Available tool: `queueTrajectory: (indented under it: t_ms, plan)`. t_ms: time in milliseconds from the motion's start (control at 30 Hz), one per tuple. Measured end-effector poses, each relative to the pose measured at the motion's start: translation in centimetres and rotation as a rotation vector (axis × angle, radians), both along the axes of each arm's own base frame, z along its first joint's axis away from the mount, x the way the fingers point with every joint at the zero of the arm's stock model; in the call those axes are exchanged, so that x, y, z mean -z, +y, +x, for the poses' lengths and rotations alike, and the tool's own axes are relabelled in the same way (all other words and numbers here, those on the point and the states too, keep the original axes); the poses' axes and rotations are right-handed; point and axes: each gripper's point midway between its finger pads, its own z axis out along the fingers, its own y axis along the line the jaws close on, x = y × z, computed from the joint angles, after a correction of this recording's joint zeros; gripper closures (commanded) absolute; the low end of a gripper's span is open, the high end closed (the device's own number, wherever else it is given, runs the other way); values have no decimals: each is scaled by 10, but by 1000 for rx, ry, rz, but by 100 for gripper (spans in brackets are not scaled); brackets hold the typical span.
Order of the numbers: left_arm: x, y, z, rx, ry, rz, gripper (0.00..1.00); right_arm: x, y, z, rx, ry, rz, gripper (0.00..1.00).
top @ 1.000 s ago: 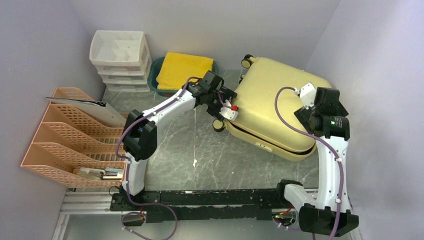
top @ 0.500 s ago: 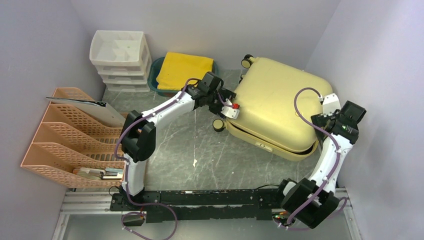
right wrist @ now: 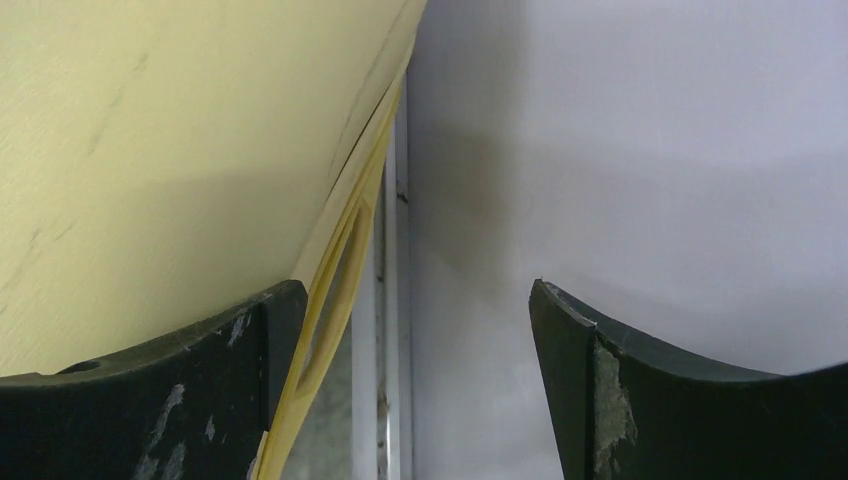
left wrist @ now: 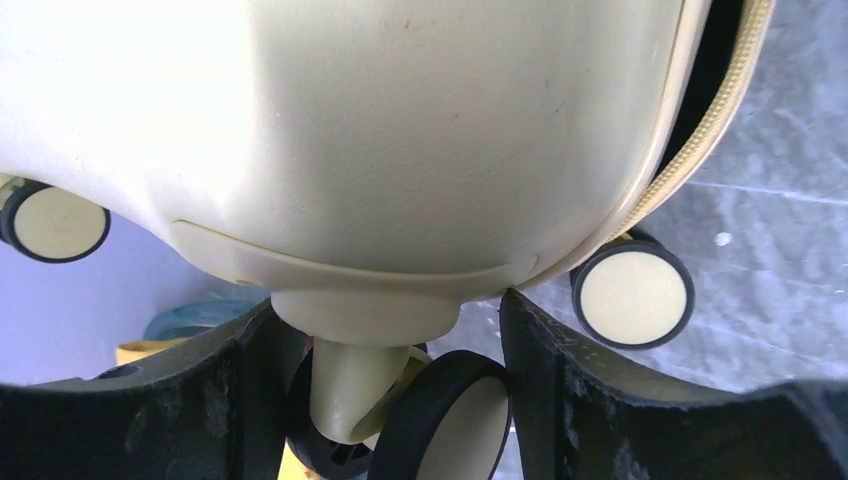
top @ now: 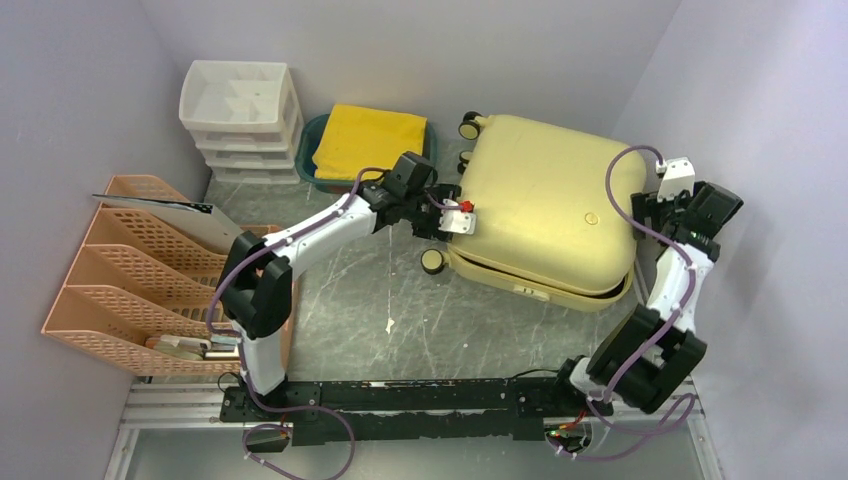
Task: Open, take out, and arrange the luggage
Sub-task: Adjust the luggage at the center of the board.
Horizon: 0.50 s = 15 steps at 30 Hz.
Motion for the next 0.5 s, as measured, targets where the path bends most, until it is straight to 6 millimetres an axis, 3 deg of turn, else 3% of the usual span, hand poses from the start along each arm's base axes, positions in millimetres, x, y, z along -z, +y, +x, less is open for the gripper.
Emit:
queueTrajectory:
  t_ms: [167, 300, 400, 500]
  plan:
    - [-1, 4, -19, -96, 59, 1, 95, 0, 2, 44, -49, -48, 28, 10]
    - [0, 4, -29, -189, 70, 33, 95, -29, 16, 78, -83, -123, -15, 4]
    - [-3, -1, -29, -245, 75, 37, 95, -54, 28, 86, -103, -161, -3, 0]
    - [-5, -6, -27, -293, 76, 37, 95, -92, 44, 79, -138, -192, -8, 0]
